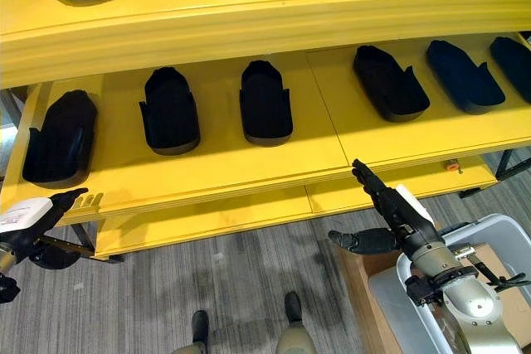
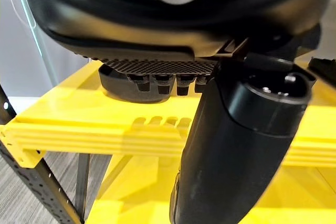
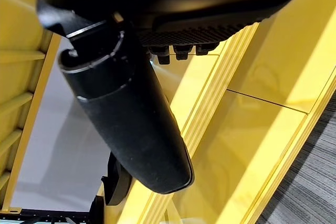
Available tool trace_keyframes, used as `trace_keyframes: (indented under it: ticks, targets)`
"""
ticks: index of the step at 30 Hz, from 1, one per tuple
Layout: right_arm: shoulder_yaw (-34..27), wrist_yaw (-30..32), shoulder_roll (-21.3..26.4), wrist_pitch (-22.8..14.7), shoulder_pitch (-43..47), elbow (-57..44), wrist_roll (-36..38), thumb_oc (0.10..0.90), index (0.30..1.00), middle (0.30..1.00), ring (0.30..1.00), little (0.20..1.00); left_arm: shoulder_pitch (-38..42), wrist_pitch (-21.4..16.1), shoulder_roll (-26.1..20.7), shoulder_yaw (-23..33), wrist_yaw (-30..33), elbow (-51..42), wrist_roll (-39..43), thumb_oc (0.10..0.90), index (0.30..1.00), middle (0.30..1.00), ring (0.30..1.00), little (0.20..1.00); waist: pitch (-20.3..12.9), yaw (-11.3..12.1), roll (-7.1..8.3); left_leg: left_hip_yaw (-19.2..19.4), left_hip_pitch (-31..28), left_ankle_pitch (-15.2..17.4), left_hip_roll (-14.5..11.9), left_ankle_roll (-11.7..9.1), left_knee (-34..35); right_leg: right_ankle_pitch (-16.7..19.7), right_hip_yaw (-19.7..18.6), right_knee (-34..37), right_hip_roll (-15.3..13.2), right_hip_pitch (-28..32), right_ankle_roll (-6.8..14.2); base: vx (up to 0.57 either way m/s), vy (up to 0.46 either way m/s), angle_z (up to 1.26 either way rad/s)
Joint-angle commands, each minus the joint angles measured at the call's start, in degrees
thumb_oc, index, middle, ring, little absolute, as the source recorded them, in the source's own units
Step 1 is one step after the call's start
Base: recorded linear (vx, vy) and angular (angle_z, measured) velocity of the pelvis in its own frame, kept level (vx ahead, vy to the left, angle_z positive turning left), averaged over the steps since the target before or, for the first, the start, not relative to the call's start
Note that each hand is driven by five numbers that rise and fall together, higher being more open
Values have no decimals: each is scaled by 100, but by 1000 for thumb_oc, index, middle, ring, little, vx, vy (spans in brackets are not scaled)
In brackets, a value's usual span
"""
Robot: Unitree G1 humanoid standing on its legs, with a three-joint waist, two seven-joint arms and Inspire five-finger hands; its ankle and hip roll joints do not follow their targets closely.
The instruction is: Move parts from the plastic box to the shelf.
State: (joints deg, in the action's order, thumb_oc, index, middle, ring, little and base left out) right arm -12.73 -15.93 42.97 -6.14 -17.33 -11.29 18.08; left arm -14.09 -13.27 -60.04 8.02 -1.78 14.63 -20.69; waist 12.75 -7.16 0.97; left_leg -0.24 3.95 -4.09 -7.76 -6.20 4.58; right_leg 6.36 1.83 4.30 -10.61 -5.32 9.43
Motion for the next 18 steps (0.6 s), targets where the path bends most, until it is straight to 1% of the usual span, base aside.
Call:
trace_keyframes:
  ticks: [1,8,18]
  targets:
    - [-559,171,100,-654,589,-576,78,900,1000,1000,1000,1000,666,-3,-793,467,182,161,-67,900,1000,1000,1000,1000,43,22,129,381,-872,893,-128,257,28,-180,-207,-705,-439,-563,372,0,0,0]
    - [-506,124,77,-662,586,-599,108,900,1000,1000,1000,1000,567,7,-884,479,104,399,-148,900,1000,1000,1000,1000,85,36,168,410,-860,923,-104,273,0,-151,-233,-681,-467,-571,391,0,0,0]
    - [-515,89,63,-649,578,-625,138,900,1000,1000,1000,1000,709,82,-991,419,101,562,-279,900,1000,1000,1000,1000,156,61,240,372,-723,990,-70,304,-157,-137,-231,-688,-494,-609,397,0,0,0]
